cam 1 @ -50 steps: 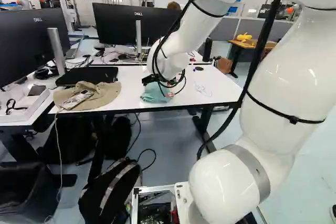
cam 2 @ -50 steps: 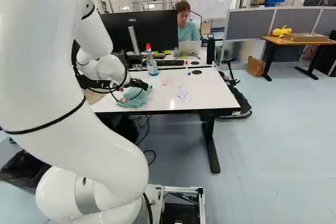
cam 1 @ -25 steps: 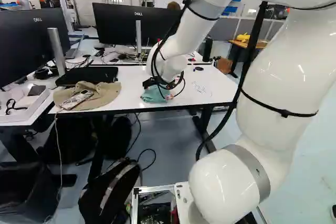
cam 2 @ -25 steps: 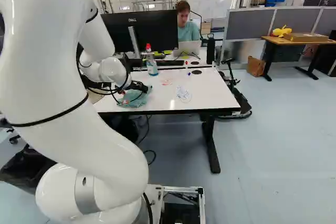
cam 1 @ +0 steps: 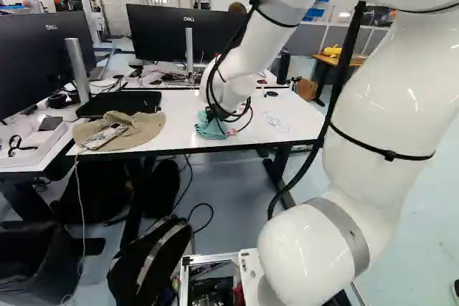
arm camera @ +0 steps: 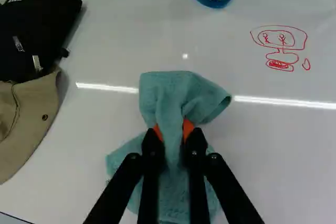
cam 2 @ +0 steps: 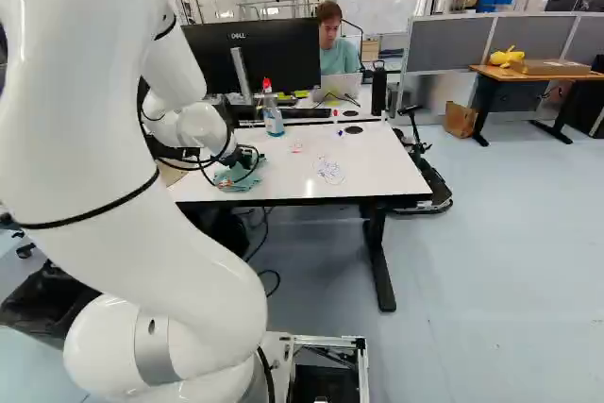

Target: Clean the table with the green towel

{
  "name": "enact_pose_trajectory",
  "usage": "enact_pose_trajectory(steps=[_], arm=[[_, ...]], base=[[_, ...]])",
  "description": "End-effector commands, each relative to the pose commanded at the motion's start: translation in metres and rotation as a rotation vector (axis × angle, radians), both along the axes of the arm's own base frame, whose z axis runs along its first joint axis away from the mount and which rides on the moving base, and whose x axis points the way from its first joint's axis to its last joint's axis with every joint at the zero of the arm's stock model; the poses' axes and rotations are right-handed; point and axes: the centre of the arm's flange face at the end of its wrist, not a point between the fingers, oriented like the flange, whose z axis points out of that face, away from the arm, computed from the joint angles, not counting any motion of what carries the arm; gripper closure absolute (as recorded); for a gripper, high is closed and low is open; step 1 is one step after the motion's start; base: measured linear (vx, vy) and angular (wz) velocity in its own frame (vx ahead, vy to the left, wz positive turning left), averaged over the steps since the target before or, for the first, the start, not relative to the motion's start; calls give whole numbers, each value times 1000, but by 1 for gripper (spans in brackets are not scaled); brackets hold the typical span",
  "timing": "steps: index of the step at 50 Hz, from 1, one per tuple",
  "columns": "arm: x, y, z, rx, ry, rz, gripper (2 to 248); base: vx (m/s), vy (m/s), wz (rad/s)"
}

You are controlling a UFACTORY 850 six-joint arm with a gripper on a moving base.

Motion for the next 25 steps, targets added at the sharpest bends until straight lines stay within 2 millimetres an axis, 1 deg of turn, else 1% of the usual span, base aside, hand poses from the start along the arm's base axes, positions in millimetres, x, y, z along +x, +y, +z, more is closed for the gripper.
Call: enact_pose_trajectory(steps=[3,4,11,25], arm=[[0,0,0,0,0,0,192],[0,0,0,0,0,0,203],[-1,0,3,2,-6,0,204],[-5,-3,17,11,-37,-4,204]], base=[[0,0,0],[0,0,0],[0,0,0],[0,0,0]])
